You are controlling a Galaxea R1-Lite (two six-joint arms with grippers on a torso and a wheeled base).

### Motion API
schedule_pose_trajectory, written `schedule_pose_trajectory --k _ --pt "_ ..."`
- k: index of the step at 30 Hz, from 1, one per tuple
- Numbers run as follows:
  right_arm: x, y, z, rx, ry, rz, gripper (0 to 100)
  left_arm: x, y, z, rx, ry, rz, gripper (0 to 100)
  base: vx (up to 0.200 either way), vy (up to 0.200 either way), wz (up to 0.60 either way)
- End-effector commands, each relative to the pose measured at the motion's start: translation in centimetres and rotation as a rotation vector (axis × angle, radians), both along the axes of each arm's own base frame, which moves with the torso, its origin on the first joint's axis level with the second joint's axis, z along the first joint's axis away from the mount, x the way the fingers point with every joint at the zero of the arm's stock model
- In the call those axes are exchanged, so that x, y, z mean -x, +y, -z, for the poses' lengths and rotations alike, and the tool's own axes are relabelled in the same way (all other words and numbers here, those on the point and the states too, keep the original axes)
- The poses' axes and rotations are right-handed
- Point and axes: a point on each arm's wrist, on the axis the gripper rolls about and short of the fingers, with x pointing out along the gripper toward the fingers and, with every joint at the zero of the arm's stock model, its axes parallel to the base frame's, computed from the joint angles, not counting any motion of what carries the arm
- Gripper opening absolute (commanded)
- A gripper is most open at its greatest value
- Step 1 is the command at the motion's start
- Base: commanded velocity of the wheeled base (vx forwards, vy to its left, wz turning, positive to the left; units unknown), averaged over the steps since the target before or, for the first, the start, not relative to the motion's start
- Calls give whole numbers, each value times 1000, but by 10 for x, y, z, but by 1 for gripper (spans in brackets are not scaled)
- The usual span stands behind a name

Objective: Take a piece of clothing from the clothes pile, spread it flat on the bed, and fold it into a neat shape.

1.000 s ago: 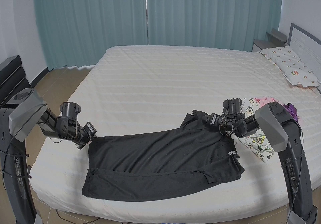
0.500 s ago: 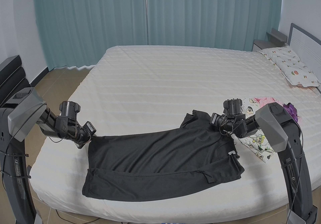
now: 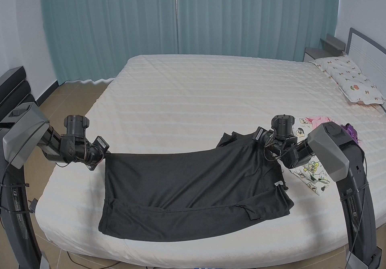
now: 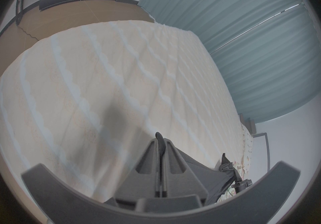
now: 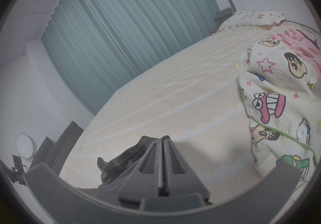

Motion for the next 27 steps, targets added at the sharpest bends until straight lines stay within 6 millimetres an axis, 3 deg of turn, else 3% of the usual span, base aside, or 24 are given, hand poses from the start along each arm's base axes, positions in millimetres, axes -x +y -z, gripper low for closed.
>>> schedule_pose_trajectory --k 1,13,27 --pt "0 -3 -13 -5 -60 17 0 2 6 -7 -1 -26 -19 0 0 0 0" --pt "13 -7 2 98 -49 -13 0 6 11 -21 -7 -60 -32 0 0 0 0" --pt "9 -5 -15 75 -184 -5 0 8 18 -27 -13 -75 -45 0 0 0 0"
